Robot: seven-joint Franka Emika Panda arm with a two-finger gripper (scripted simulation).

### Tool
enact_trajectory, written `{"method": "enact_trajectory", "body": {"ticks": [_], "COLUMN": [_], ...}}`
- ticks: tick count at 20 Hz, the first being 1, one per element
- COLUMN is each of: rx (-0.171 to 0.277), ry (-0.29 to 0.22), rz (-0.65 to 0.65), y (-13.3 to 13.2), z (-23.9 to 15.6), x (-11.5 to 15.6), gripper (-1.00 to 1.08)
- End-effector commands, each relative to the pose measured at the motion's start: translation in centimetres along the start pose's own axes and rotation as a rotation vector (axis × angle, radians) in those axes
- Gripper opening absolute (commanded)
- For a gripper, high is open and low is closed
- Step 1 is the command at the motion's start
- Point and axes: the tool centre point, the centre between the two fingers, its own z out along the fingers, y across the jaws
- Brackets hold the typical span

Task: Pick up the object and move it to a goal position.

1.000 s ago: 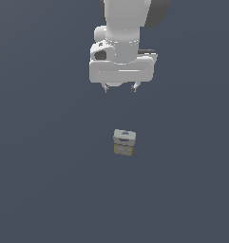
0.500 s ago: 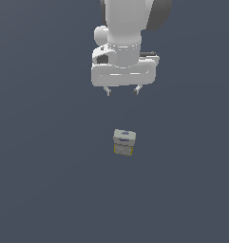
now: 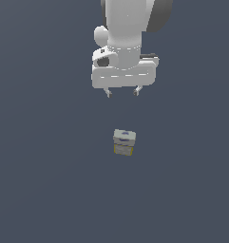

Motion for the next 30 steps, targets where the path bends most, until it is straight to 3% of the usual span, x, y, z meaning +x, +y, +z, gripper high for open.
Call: {"method": "enact_trajectory", "body": {"ticks": [1, 10, 30], "rx": [-0.003, -0.016, -0.025], "ry": [-0.002, -0.012, -0.045], "rz": [-0.029, -0.209, -0.776], "y": [0.0, 0.0, -0.2], "z": [0.3, 1.8, 7.1], "x": [0.2, 1.3, 4.4], "gripper": [1.0, 1.0, 1.0]}}
